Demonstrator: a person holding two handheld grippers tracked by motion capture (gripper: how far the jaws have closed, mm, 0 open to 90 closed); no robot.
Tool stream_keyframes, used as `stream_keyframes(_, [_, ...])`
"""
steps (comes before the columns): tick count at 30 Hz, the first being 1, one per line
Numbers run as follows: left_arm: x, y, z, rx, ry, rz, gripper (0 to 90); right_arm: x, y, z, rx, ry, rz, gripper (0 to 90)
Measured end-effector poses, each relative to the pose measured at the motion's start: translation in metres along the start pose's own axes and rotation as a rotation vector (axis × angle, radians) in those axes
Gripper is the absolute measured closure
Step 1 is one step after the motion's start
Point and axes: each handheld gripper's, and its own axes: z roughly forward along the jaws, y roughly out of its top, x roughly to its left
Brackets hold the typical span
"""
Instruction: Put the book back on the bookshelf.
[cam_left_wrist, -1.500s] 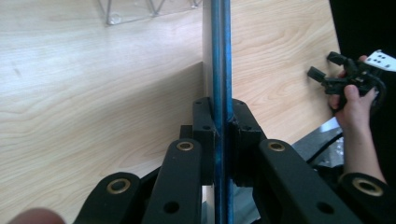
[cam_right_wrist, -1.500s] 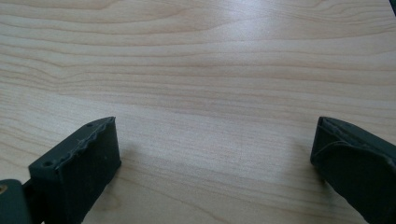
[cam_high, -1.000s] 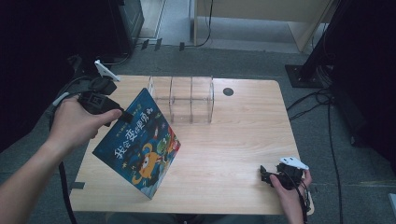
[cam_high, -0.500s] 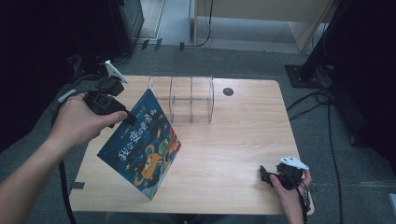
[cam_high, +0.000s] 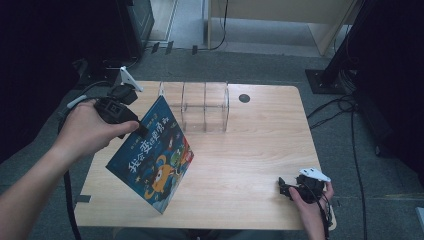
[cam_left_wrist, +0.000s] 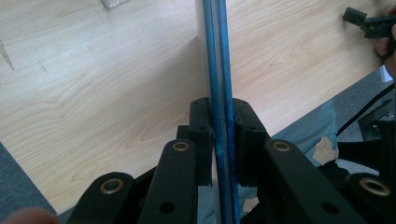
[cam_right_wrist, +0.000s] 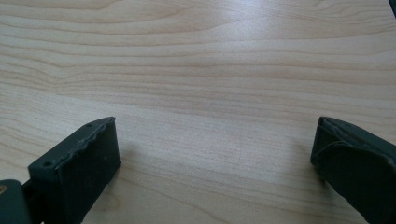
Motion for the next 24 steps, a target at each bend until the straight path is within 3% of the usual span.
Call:
stream_keyframes(10, [-0.005, 0.003, 0.0, 0.019, 0.006, -0.001, 84.0, 0.0, 0.0, 0.0, 0.0, -0.001, 0.0, 0.6])
stream_keyframes(16, [-0.009, 0.006, -0.002, 0.017, 0.036, 0.008, 84.2, 0.0, 0.0, 0.0, 0.001, -0.003, 0.004, 0.6])
stream_keyframes(24, [0.003, 0.01, -0.007, 0.011, 0.072, -0.03, 84.3, 0.0, 0.0, 0.0, 0.0, -0.004, 0.004, 0.6])
